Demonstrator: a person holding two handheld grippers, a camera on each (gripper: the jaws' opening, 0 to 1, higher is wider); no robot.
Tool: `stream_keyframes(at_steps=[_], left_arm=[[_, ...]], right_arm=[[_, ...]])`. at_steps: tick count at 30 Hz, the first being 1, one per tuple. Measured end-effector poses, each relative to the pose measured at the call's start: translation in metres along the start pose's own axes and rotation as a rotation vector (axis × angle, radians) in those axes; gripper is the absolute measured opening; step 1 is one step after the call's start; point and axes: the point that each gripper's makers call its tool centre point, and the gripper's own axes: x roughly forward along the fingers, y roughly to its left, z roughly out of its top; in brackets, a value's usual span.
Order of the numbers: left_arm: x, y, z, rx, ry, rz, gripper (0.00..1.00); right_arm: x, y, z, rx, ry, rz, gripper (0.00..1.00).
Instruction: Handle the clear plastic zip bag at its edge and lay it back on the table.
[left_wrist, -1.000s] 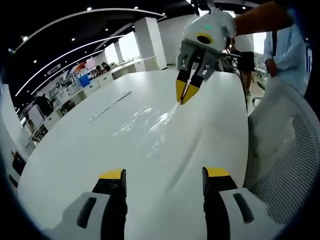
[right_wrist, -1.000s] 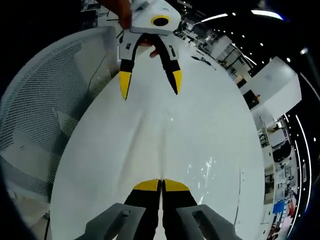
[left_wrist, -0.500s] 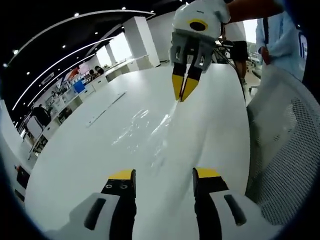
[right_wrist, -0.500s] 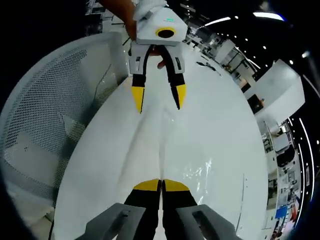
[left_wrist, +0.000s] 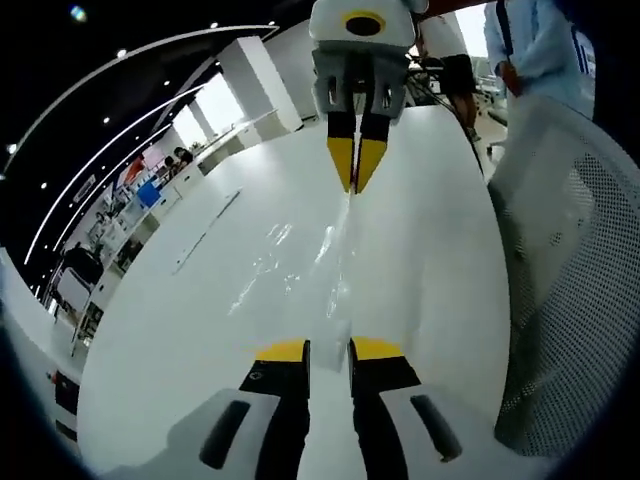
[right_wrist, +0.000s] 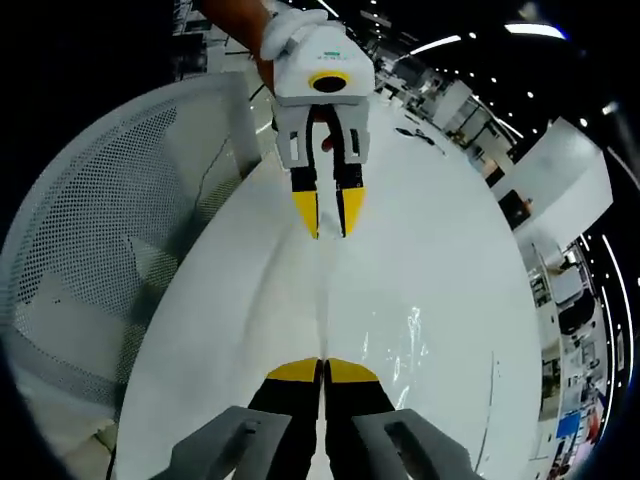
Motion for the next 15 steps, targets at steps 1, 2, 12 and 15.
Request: stream_keyframes(at_steps=[1,2,12,15], left_arm=[[-0.0004,0.0001,0.0003,0.003,-0.001,0.001,0.11],[-0.0007,0.0006,0.0003,0.006,-0.001,0.001,0.1],[-0.0017,-0.0061,0.0041,0.017,-0.009,-0.039,0.0],[-0.0023,-0.0078,0.0076,0.001,-0.017,-0.047,0.0]], right_arm=[[-0.0002,0.0001,0.0004,0.006,-0.001,0.001,0.0],[-0.0008,0.0002,0.0013,0.016,-0.005,0.001,0.0],[-0.0019,0.0075,-0.0015,0.091,-0.004,0.022,0.0],[-0.0021,0.009,-0.0033,0.136,-0.001,0.018,0.0]])
